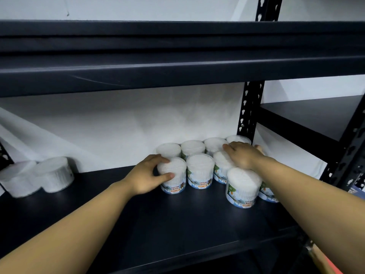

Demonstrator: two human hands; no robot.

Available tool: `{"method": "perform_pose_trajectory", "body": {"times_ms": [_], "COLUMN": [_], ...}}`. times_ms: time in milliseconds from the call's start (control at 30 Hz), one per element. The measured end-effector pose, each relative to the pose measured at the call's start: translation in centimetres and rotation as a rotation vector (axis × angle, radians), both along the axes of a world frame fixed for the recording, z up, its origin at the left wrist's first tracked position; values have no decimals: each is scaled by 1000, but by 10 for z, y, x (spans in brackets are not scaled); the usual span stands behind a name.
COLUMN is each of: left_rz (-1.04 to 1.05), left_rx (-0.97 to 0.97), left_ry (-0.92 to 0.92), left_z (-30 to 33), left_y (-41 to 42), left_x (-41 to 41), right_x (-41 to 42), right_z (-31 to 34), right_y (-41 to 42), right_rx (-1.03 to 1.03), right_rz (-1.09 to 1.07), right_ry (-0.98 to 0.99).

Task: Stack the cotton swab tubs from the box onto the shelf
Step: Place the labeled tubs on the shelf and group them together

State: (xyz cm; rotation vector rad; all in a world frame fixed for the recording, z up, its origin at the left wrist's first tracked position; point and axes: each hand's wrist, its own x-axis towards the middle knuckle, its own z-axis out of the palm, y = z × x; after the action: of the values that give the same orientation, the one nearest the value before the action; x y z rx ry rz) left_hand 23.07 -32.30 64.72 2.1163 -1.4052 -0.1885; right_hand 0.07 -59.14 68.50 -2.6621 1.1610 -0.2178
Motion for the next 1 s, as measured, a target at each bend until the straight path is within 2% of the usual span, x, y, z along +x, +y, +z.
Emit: {"method": "perform_pose_trajectory", "body": {"times_ms": [433,800,1000], "left_rz": [41,74,76], "left_rx": [-48,-32,-21], "left_ry": [59,69,63], "left_z": [-9,-13,-12], "left_y": [4,4,3], "left_x": [-9,-17,-17], "right_x": [-37,-72,-72], "right_z": [-7,-16,-12], "right_y": [-5,40,45], "right_rx": [31,-43,1], "right_rz": [-60,-62,-84], "right_ry": [-90,-208,-205]}}
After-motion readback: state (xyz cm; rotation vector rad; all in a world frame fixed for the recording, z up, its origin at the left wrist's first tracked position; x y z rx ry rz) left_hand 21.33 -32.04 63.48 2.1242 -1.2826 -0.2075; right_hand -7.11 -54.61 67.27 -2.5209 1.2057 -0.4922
